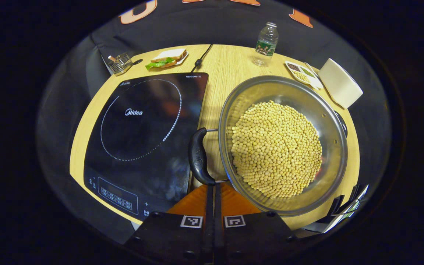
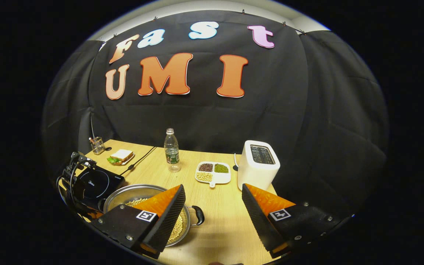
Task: First push the handle of the pot to place it horizontally, then grasp the pot with both hands and set it on the induction cooktop.
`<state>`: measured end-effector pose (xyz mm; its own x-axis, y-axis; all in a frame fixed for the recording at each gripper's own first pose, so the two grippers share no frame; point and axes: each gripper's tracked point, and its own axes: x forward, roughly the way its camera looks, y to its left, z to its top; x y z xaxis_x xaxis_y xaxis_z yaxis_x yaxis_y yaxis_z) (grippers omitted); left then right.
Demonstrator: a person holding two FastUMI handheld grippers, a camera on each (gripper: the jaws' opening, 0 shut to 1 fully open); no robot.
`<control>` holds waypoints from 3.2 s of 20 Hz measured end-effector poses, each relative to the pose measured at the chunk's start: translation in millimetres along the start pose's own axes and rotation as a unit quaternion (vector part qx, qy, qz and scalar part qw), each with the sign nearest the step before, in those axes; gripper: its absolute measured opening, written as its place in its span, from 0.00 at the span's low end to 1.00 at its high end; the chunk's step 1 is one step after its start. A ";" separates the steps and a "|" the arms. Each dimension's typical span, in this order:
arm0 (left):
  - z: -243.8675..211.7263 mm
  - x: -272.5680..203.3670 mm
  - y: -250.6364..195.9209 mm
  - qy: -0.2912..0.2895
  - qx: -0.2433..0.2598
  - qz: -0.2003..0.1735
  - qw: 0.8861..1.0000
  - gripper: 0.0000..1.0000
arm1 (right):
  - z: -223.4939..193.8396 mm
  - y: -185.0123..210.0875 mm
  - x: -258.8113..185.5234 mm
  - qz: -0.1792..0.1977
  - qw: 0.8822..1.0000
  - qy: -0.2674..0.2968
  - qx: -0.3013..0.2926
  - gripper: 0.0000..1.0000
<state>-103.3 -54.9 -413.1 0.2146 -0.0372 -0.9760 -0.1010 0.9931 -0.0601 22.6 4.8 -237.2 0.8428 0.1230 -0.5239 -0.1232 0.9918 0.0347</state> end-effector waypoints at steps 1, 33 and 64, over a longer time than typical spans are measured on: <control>3.9 1.2 0.5 -0.006 0.003 -0.002 1.000 0.08 | -0.8 1.2 0.7 0.002 1.000 0.003 -0.003 0.96; 110.1 -21.4 -16.6 -0.144 0.041 -0.127 0.981 0.29 | -97.6 23.8 40.1 0.019 0.975 0.217 0.035 0.96; 134.3 78.5 -44.3 -0.129 0.032 -0.107 0.985 0.72 | -184.0 18.7 77.2 -0.017 0.938 0.335 0.086 0.65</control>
<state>48.6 -86.8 -458.9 0.4647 -0.2253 -0.8563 0.0332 0.9708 -0.2375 -11.0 26.4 -433.6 0.3182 0.0980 -0.9429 0.0338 0.9928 0.1146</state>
